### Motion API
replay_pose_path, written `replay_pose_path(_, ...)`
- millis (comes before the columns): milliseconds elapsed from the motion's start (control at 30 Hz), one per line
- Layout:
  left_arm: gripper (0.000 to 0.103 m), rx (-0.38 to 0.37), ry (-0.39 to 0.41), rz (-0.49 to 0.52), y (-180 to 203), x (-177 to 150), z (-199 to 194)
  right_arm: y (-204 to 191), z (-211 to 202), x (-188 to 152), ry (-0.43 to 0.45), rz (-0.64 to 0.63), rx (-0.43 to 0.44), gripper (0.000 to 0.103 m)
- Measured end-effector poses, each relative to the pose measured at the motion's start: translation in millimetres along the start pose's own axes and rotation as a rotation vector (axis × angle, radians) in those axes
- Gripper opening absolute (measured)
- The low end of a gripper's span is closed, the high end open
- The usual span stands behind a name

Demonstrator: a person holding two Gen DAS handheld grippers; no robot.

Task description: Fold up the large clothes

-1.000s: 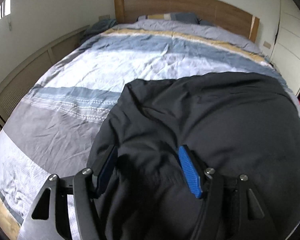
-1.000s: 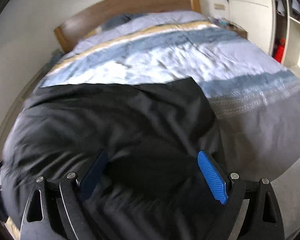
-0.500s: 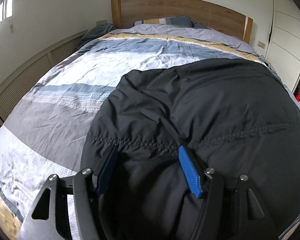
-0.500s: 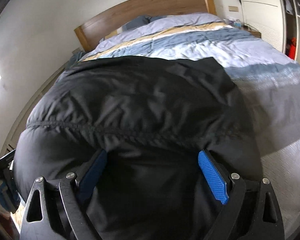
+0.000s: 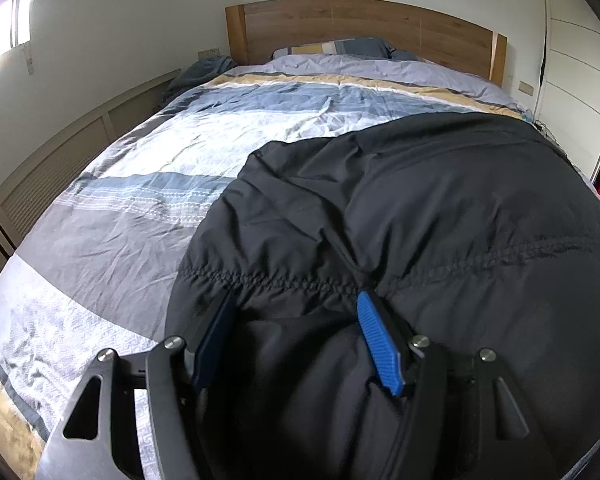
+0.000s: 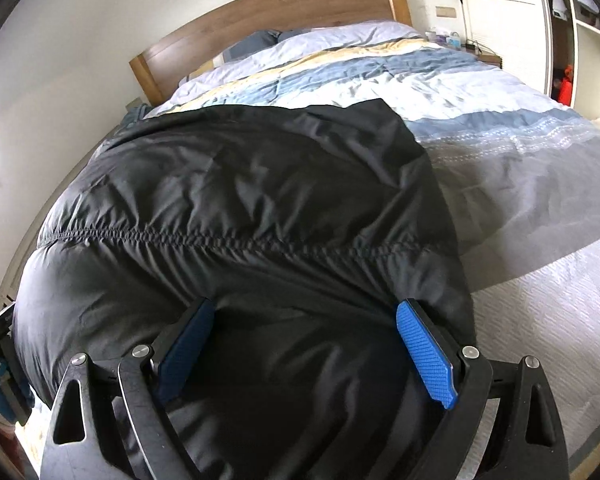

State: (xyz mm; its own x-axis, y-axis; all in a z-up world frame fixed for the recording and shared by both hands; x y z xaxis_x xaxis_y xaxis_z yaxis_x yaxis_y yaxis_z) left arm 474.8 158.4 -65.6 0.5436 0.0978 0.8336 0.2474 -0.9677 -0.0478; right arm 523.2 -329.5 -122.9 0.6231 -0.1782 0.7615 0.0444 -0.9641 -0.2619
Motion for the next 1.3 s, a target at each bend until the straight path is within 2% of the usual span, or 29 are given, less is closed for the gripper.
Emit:
replay_pose_path(200,0.062,-0.016,0.029,-0.025,-5,-1,-25,-9,-22,0,0.015,-0.029,-0.016,0.092)
replay_pose_path(333,0.062,-0.021,0.040,-0.035,-7,-5,-35,-31,-45,-4,0.050,-0.064,0.042,0.092)
replay_pose_path(467,0.062,-0.010,0.033,-0.034,-10,-14,-35,-44,-48,-15,0.029,-0.072,0.079,0.093)
replay_pose_path(567,0.062,-0.008,0.027,-0.041,-13,-18,-37,-43,-42,-24,-0.006,-0.060,0.077,0.094)
replay_pose_path(867,0.062,-0.001,0.037,-0.019,-11,-24,-59,-39,-54,-33,-0.031,-0.076,0.058,0.095)
replay_pose_path(1033,0.062,-0.017,0.013,-0.014,-17,-23,-67,-30,-66,-31,-0.032,-0.061,0.040,0.101)
replay_pose_path(1167,0.062,-0.108,0.026,-0.097,-38,-13,-77,-15,-84,-20,-0.005,-0.032,0.018,0.103)
replay_pose_path(1233,0.066,-0.111,0.039,-0.141,-58,-4,-78,-5,-89,-12,0.010,-0.016,0.008,0.103)
replay_pose_path(1300,0.068,-0.148,0.005,-0.205,-80,3,-67,8,-92,-3,0.018,0.011,-0.006,0.103)
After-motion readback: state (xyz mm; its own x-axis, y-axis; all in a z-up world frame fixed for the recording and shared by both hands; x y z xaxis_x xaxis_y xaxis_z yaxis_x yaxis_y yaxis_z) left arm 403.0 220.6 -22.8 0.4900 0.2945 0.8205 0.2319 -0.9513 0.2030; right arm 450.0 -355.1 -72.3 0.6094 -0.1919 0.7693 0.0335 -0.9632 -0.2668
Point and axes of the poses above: each gripper's, at about its wrist camera, not at the fingertips, and z roughly the way its jaws point, y to its right, x to its top, the point moved 2 cm from there along z, roughly the way its jaws point, and after that the axes turned 11 degrees about y, right-handed, at the moved point
